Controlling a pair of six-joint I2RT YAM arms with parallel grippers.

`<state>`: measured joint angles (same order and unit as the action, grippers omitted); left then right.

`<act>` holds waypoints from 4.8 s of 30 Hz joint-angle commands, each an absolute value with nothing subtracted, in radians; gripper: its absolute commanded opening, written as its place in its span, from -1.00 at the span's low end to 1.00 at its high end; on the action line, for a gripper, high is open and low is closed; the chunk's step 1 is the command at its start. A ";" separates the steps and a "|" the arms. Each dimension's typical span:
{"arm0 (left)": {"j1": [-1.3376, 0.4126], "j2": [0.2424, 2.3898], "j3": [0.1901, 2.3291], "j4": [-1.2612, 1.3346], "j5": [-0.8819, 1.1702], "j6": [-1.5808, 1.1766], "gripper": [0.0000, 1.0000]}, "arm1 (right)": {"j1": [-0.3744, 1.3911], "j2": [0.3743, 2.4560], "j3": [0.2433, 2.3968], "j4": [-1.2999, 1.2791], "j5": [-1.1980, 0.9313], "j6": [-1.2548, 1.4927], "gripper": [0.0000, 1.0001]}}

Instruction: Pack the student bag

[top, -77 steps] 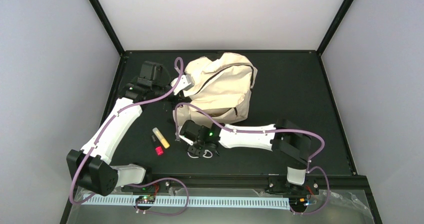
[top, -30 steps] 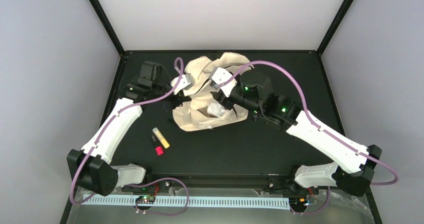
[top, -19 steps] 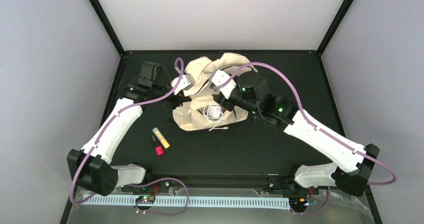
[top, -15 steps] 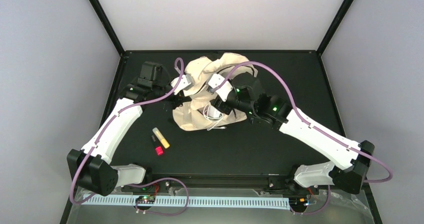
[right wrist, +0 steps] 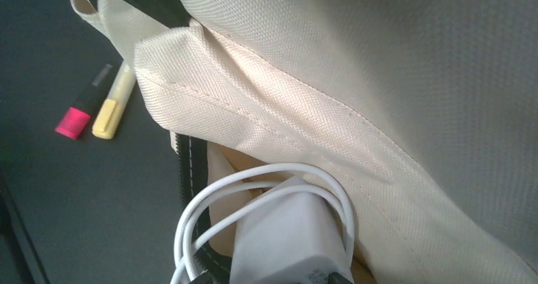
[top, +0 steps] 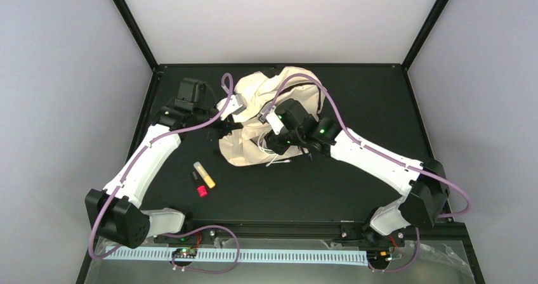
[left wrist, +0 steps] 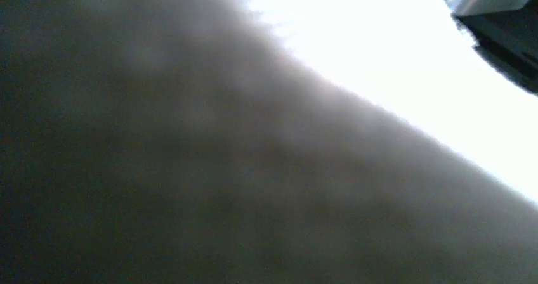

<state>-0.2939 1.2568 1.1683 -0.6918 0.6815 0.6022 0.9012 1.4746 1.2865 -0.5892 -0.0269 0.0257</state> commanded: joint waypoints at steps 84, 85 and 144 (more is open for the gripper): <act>-0.285 1.233 1.242 -0.721 0.826 0.630 -0.97 | 1.059 1.122 0.686 0.070 -0.023 0.184 -0.98; -0.285 1.235 1.240 -0.719 0.825 0.631 -0.97 | 1.058 1.100 0.706 0.068 -0.036 0.167 -0.98; -0.284 1.220 1.232 -0.716 0.807 0.638 -0.97 | 0.897 1.369 1.126 -0.417 0.027 0.020 -0.08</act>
